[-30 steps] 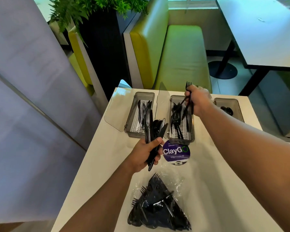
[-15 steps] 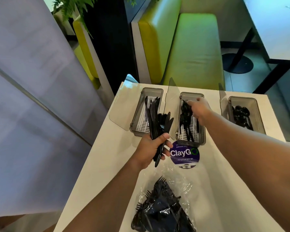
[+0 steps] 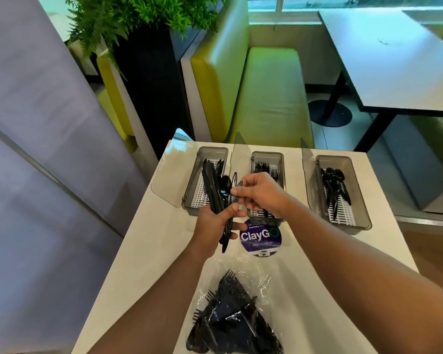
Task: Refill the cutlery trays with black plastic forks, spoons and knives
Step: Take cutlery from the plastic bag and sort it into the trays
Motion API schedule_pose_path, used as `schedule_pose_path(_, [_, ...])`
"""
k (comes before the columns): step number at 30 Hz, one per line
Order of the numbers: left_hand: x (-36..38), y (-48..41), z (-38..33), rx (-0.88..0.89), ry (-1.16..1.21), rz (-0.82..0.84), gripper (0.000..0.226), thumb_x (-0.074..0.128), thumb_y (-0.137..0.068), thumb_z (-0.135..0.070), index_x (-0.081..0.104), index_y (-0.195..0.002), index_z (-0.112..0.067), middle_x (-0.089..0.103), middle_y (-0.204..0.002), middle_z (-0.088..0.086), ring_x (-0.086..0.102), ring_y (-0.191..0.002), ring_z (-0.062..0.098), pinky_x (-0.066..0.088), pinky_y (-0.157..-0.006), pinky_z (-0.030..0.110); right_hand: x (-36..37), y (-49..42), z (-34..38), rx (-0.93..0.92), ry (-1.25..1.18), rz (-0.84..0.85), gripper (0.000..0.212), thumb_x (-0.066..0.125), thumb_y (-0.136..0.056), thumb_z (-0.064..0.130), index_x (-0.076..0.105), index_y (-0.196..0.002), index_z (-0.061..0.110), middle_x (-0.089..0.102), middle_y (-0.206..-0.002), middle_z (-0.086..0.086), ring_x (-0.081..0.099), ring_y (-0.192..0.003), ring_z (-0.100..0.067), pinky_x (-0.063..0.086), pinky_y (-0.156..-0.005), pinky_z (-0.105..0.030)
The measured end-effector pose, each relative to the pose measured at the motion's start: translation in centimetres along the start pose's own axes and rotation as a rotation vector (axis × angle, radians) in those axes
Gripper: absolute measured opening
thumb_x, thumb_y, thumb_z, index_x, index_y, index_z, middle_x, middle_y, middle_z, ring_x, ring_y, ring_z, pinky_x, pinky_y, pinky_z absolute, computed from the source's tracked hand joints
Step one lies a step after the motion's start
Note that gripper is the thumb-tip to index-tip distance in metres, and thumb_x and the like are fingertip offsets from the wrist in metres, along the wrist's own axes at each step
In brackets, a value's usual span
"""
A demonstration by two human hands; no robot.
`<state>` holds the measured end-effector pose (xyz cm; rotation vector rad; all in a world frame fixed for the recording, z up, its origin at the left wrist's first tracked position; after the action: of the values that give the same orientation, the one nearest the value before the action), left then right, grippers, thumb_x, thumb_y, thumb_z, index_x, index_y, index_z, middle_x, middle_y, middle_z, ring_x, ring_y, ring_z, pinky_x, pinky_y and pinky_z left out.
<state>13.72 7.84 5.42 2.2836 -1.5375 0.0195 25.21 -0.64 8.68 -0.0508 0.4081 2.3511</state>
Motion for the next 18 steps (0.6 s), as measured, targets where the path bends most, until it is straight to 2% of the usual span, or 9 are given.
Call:
schedule_pose_path(7, [0.6,1.0,-0.5,-0.009,0.023,0.016,0.022,0.06,-0.101,-0.027,0.065,-0.118,-0.014,0.078,-0.099,0.014,0.073,-0.068,0.026,0.051,-0.05,0.028,-1.2,1.0,0.6,0.019,-0.11,-0.026,0.014,0.068,-0.095,0.014,0.066,-0.088,0.002,0.062,-0.067,-0.013,0.052,-0.052,-0.017,0.042,-0.045,-0.022])
schedule_pose_path(10, [0.6,1.4,-0.7,-0.016,0.043,0.026,0.019,0.057,-0.102,-0.027,0.065,-0.115,-0.015,0.078,-0.101,0.014,0.073,-0.068,0.024,0.051,-0.051,0.028,-2.0,1.3,0.9,0.024,-0.158,-0.048,0.014,0.064,-0.098,0.014,0.065,-0.097,0.001,0.066,-0.083,-0.022,0.058,-0.059,-0.019,0.045,-0.05,-0.023])
schedule_pose_path(12, [0.5,1.5,-0.7,-0.026,0.058,0.025,0.017,0.057,-0.102,-0.026,0.066,-0.109,-0.013,0.078,-0.101,0.014,0.072,-0.066,0.023,0.051,-0.05,0.028,-2.5,1.5,1.1,0.022,-0.272,-0.078,0.012,0.059,-0.101,0.013,0.061,-0.103,0.002,0.073,-0.089,-0.021,0.067,-0.065,-0.021,0.05,-0.056,-0.026])
schedule_pose_path(14, [0.3,1.6,-0.5,-0.034,0.068,0.021,0.017,0.058,-0.101,-0.024,0.066,-0.106,-0.01,0.077,-0.099,0.014,0.072,-0.066,0.023,0.05,-0.049,0.028,-3.0,1.9,1.3,0.022,-0.377,-0.121,0.006,0.056,-0.102,0.012,0.057,-0.102,0.005,0.076,-0.086,-0.018,0.074,-0.072,-0.025,0.056,-0.063,-0.031])
schedule_pose_path(16, [-0.1,1.5,-0.4,-0.045,0.068,0.003,0.017,0.061,-0.1,-0.024,0.065,-0.106,-0.008,0.076,-0.093,0.012,0.071,-0.064,0.023,0.05,-0.048,0.028,-3.5,2.1,1.3,0.027,-0.472,-0.187,0.008,0.055,-0.103,0.012,0.054,-0.095,0.009,0.072,-0.077,-0.015,0.073,-0.068,-0.027,0.06,-0.065,-0.037])
schedule_pose_path(18, [-0.4,1.5,-0.3,-0.054,0.062,-0.018,0.016,0.064,-0.098,-0.023,0.067,-0.104,-0.008,0.074,-0.086,0.01,0.07,-0.063,0.023,0.05,-0.047,0.028,-3.6,2.2,1.3,0.023,-0.508,-0.225,0.014,0.054,-0.104,0.016,0.053,-0.091,0.012,0.062,-0.068,-0.01,0.065,-0.055,-0.023,0.057,-0.053,-0.034])
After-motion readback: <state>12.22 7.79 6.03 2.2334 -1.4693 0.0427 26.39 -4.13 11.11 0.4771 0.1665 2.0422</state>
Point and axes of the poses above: each hand's wrist, its own y-axis away from the middle knuckle, its own x-axis out of the palm, z = x × y, the point moved 8 cm from there along -y, towards the middle knuckle
